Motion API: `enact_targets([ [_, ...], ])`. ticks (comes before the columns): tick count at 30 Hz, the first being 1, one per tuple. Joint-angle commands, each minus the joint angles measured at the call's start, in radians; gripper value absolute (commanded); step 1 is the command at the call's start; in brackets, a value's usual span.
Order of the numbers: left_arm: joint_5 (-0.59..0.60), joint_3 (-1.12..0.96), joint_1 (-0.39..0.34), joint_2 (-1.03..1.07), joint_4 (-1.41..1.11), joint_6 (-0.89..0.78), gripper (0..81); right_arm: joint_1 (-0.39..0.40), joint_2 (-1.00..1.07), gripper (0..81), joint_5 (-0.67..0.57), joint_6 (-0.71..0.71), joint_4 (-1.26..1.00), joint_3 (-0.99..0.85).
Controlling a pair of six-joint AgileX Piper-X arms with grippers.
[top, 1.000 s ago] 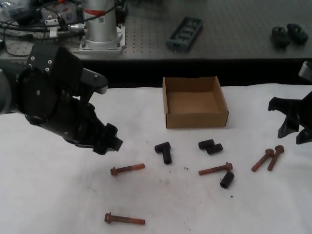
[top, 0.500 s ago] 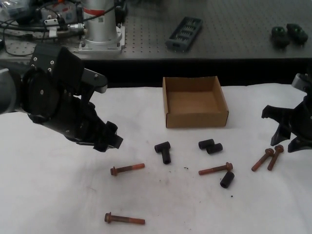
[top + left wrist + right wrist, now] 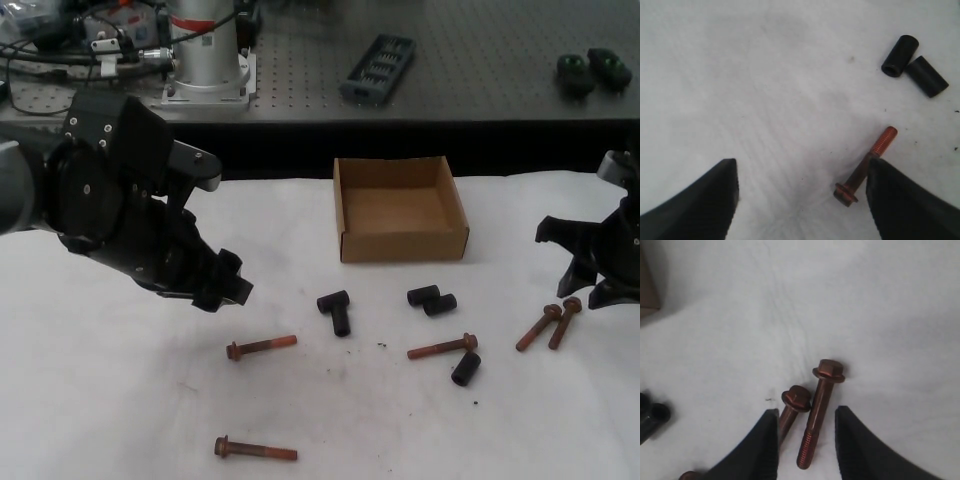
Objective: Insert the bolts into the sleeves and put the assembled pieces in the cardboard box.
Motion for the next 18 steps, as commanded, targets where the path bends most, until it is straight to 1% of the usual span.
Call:
enact_targets([
  [1, 0.000, -0.012, 0.000, -0.001, -0.012, 0.005, 52.2, -0.003, 0.015, 27.6, 0.004, -0.003, 0.013, -0.011],
  [18, 0.000, -0.012, 0.000, -0.001, -0.005, 0.005, 52.2, -0.009, 0.059, 27.6, 0.027, -0.022, -0.010, -0.010],
])
